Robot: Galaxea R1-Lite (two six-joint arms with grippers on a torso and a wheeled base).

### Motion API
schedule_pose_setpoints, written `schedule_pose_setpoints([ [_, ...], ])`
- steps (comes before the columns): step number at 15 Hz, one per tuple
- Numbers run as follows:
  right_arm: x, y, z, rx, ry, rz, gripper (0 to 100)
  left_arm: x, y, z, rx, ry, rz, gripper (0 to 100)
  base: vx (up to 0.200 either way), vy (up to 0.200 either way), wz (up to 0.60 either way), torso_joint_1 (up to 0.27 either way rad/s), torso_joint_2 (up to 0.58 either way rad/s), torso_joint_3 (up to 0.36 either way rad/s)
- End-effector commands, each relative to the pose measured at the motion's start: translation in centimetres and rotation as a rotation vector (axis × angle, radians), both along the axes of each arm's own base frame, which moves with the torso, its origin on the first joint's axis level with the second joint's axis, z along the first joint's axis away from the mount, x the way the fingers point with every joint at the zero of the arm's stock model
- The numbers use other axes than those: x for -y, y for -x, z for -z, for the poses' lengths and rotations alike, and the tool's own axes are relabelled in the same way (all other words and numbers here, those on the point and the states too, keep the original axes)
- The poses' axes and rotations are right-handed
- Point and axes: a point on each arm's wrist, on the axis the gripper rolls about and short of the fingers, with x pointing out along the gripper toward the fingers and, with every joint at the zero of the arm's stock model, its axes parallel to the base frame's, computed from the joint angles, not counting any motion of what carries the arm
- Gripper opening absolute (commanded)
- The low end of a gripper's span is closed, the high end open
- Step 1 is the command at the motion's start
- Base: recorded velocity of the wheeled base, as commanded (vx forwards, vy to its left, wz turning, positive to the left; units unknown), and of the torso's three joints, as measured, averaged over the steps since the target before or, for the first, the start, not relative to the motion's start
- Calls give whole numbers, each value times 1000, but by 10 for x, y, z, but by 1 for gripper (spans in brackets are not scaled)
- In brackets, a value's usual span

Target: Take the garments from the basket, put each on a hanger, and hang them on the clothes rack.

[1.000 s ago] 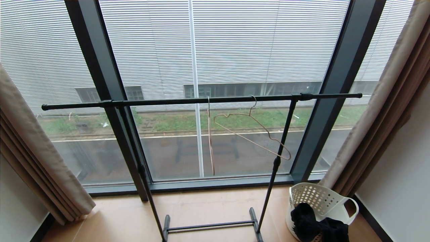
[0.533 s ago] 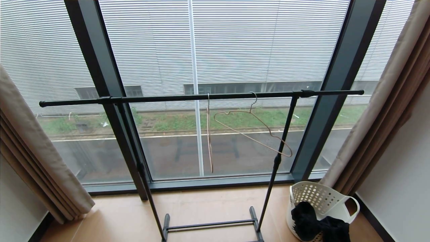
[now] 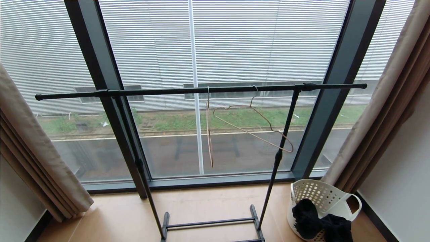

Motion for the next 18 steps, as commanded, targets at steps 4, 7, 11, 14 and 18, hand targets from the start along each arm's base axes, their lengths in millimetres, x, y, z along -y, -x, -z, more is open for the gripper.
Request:
schedule_pose_setpoints([
  [4, 0, 0, 0, -1, 0, 0, 100, 0, 0, 0, -3, 0, 0, 100, 0, 0, 0, -157, 328, 173],
  [7, 0, 0, 0, 1, -1, -2, 100, 0, 0, 0, 0, 2, 0, 100, 0, 0, 0, -159, 341, 178],
  [11, 0, 0, 0, 1, -1, -5, 100, 0, 0, 0, -1, 2, 0, 100, 0, 0, 0, -163, 350, 184],
  [14, 0, 0, 0, -1, -1, -8, 100, 0, 0, 0, 0, 2, 0, 100, 0, 0, 0, -168, 364, 191],
  [18, 0, 0, 0, -1, -1, -8, 100, 0, 0, 0, -3, 2, 0, 100, 0, 0, 0, -184, 388, 200],
])
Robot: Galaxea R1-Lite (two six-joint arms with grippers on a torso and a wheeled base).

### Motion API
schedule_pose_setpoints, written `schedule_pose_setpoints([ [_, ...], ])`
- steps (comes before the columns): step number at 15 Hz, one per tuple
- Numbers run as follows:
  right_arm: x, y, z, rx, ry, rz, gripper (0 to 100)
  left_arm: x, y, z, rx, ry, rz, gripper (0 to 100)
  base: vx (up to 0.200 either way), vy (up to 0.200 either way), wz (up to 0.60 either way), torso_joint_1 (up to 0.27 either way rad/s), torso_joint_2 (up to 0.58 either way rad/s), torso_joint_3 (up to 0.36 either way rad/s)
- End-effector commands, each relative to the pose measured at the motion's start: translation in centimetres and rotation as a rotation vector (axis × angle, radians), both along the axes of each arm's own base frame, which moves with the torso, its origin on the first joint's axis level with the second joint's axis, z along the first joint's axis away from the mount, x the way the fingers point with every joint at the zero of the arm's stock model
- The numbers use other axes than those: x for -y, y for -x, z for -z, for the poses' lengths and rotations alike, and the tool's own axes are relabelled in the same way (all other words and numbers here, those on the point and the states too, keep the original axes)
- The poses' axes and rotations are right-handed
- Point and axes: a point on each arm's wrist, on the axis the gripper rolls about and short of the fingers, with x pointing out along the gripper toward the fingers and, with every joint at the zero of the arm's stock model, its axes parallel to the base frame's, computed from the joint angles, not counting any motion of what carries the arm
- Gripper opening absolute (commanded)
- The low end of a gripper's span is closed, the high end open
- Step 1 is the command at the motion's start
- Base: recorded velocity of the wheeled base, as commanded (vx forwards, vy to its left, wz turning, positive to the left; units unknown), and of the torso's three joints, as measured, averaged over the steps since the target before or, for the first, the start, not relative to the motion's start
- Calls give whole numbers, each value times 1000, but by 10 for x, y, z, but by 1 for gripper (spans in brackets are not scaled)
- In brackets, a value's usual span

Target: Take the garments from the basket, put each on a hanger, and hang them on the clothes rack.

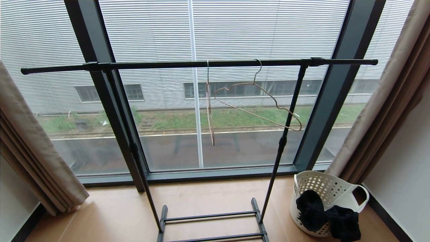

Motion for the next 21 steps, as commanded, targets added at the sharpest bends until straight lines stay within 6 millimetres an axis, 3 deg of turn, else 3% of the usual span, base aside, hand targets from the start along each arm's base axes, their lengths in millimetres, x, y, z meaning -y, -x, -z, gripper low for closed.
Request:
schedule_pose_setpoints([
  [1, 0, 0, 0, -1, 0, 0, 100, 0, 0, 0, -1, 0, 0, 100, 0, 0, 0, -227, 491, 261],
  [21, 0, 0, 0, 0, 0, 0, 100, 0, 0, 0, 0, 0, 0, 100, 0, 0, 0, -224, 514, 288],
])
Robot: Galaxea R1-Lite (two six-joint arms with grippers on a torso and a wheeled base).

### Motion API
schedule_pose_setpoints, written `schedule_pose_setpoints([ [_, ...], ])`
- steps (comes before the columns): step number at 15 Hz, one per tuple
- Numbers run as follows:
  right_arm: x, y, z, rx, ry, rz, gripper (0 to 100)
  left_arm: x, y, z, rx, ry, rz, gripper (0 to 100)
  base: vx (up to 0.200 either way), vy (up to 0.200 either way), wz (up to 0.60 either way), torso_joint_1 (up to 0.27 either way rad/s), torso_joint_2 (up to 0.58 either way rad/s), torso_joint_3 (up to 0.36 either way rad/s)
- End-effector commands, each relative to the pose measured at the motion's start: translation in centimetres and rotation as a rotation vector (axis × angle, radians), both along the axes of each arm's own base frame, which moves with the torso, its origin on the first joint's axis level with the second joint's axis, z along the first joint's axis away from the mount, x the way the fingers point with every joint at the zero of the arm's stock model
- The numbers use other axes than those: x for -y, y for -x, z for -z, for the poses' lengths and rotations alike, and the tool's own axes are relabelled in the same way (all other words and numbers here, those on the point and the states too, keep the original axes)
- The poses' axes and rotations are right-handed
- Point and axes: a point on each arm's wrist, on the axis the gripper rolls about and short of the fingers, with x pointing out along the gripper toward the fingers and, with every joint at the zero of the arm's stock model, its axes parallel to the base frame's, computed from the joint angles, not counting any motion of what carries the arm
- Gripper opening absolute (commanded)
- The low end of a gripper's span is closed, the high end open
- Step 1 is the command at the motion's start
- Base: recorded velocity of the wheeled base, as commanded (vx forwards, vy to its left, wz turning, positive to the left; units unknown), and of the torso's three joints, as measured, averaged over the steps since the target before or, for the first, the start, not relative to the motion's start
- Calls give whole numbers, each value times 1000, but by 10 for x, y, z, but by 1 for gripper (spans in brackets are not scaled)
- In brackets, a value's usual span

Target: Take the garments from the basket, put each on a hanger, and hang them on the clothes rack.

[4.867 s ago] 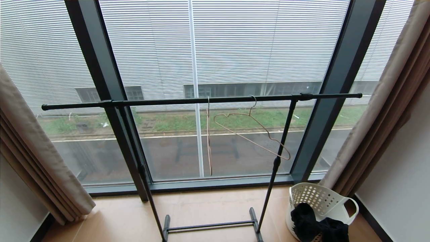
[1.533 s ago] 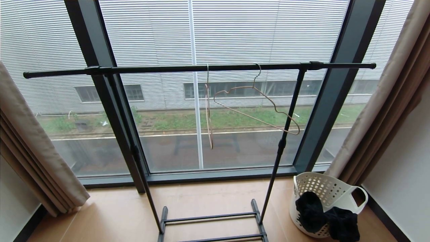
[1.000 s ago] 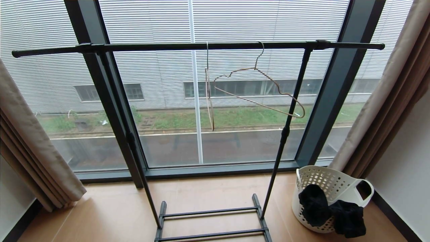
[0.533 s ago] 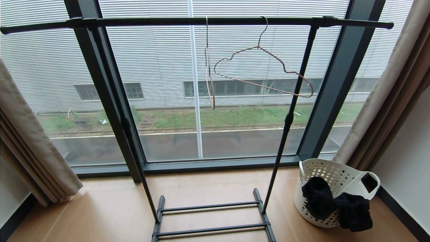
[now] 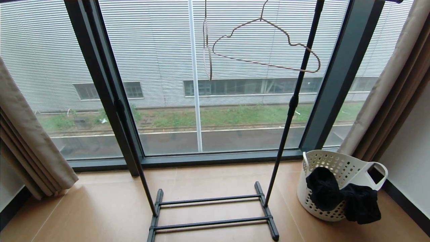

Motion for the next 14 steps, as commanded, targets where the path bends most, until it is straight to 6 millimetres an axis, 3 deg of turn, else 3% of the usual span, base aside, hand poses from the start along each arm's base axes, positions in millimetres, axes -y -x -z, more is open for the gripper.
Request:
schedule_pose_setpoints([
  [1, 0, 0, 0, -1, 0, 0, 100, 0, 0, 0, 0, 0, 0, 100, 0, 0, 0, -173, 452, 276],
  [8, 0, 0, 0, 2, -1, 1, 100, 0, 0, 0, 0, 0, 0, 100, 0, 0, 0, -53, 148, 91],
  [12, 0, 0, 0, 2, -1, 1, 100, 0, 0, 0, -2, 0, 0, 100, 0, 0, -600, -2, 8, 5],
  [14, 0, 0, 0, 2, 0, 1, 100, 0, 0, 0, -3, -2, -2, 100, 0, 0, 0, 0, 0, 0],
])
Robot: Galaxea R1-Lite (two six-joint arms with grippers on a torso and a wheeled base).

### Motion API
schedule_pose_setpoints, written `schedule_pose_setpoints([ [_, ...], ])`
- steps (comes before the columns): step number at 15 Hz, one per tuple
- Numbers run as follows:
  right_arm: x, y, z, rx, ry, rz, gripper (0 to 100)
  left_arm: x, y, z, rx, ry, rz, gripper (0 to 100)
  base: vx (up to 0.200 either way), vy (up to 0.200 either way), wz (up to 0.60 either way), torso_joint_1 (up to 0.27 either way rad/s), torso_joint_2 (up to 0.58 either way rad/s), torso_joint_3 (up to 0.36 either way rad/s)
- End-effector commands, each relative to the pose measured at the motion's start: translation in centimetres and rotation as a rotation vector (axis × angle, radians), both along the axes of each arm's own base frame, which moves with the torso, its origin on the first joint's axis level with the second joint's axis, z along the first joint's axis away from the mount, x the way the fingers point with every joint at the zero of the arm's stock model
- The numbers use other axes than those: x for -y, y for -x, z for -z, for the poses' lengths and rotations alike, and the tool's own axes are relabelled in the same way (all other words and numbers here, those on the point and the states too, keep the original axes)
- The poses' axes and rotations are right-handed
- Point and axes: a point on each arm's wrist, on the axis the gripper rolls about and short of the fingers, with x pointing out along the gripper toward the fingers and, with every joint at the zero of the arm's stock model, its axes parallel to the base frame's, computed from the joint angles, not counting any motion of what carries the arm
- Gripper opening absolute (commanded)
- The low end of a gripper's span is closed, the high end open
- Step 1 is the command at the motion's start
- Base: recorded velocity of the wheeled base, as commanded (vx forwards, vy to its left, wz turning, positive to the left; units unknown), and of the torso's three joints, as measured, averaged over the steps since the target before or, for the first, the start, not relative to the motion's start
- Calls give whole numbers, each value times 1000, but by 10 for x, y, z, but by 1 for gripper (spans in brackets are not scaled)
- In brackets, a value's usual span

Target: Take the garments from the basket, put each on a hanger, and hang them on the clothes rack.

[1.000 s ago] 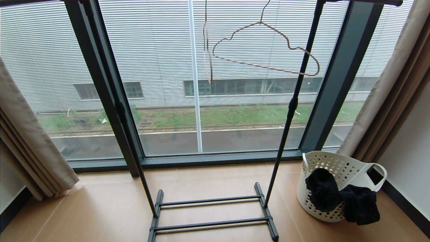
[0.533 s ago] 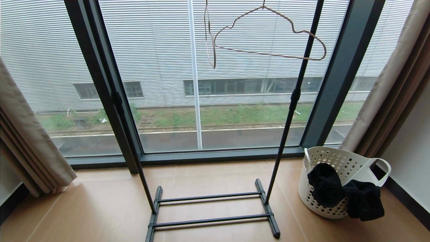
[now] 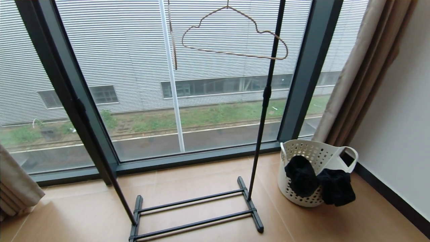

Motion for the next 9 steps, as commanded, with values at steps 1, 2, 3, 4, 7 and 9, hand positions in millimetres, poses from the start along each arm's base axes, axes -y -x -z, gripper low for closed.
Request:
schedule_pose_setpoints([
  [1, 0, 0, 0, -1, 1, 0, 100, 0, 0, 0, -2, 0, -1, 100, 0, -200, 0, 7, 2, 2],
  [2, 0, 0, 0, -2, 1, 0, 100, 0, 0, 0, -2, 0, -1, 100, 0, -200, 0, 2, 2, 2],
  [3, 0, 0, 0, -1, 1, 0, 100, 0, 0, 0, -2, 1, -1, 100, 0, -200, 0, 2, 2, 7],
  [4, 0, 0, 0, -2, 1, 0, 100, 0, 0, 0, -2, 1, -1, 100, 0, -200, 0, 2, 2, 2],
  [7, 0, 0, 0, -2, 1, 0, 100, 0, 0, 0, -2, 0, 0, 100, 0, -200, 0, -2, -2, 4],
  [9, 0, 0, 0, -2, 1, 0, 100, 0, 0, 0, -2, 0, 0, 100, 0, -200, 0, -5, 5, 0],
])
